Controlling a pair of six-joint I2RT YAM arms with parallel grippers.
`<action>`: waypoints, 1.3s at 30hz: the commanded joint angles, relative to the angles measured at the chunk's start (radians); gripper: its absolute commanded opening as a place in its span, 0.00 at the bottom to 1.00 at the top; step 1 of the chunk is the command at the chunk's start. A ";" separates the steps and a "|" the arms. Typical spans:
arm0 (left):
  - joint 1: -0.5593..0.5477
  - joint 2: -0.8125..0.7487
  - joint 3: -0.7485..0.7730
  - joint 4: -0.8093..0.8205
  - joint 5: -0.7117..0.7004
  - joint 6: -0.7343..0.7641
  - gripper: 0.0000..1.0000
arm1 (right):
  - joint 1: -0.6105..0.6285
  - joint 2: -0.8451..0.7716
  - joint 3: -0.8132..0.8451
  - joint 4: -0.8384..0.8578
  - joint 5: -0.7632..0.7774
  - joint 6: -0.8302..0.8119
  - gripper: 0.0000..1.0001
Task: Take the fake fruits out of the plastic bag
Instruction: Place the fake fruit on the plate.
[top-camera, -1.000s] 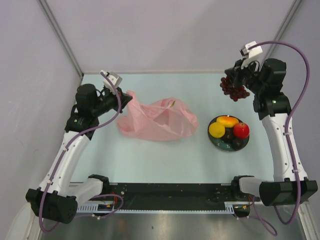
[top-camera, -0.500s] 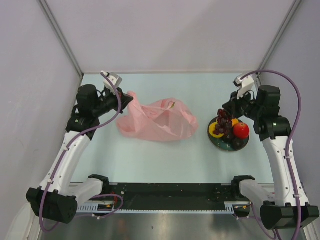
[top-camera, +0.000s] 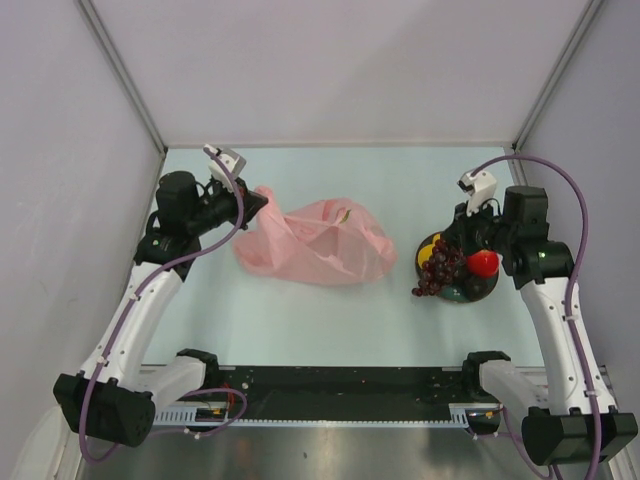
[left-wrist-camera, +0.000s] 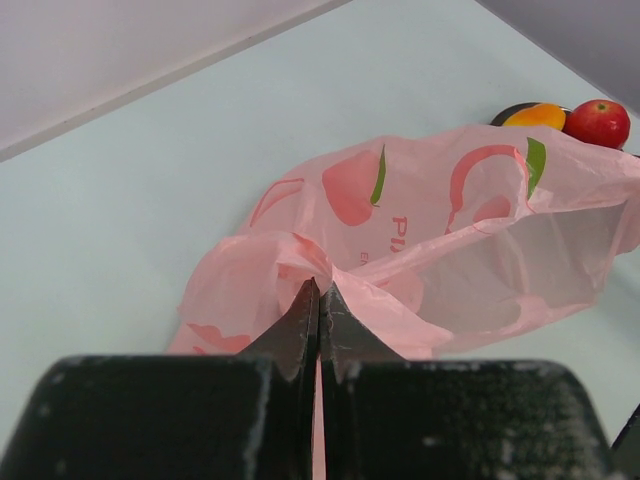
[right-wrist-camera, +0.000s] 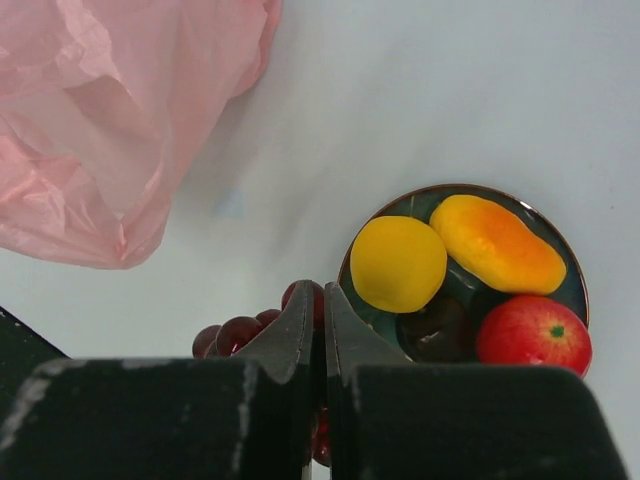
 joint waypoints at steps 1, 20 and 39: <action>-0.005 -0.003 -0.002 0.027 0.015 -0.021 0.00 | 0.003 -0.033 0.011 -0.016 -0.003 0.011 0.00; -0.005 -0.001 -0.015 0.031 0.016 -0.022 0.00 | 0.005 -0.027 -0.041 -0.025 0.021 -0.015 0.00; -0.003 -0.004 -0.035 0.034 0.010 -0.022 0.00 | -0.003 0.018 -0.093 -0.009 0.106 -0.040 0.00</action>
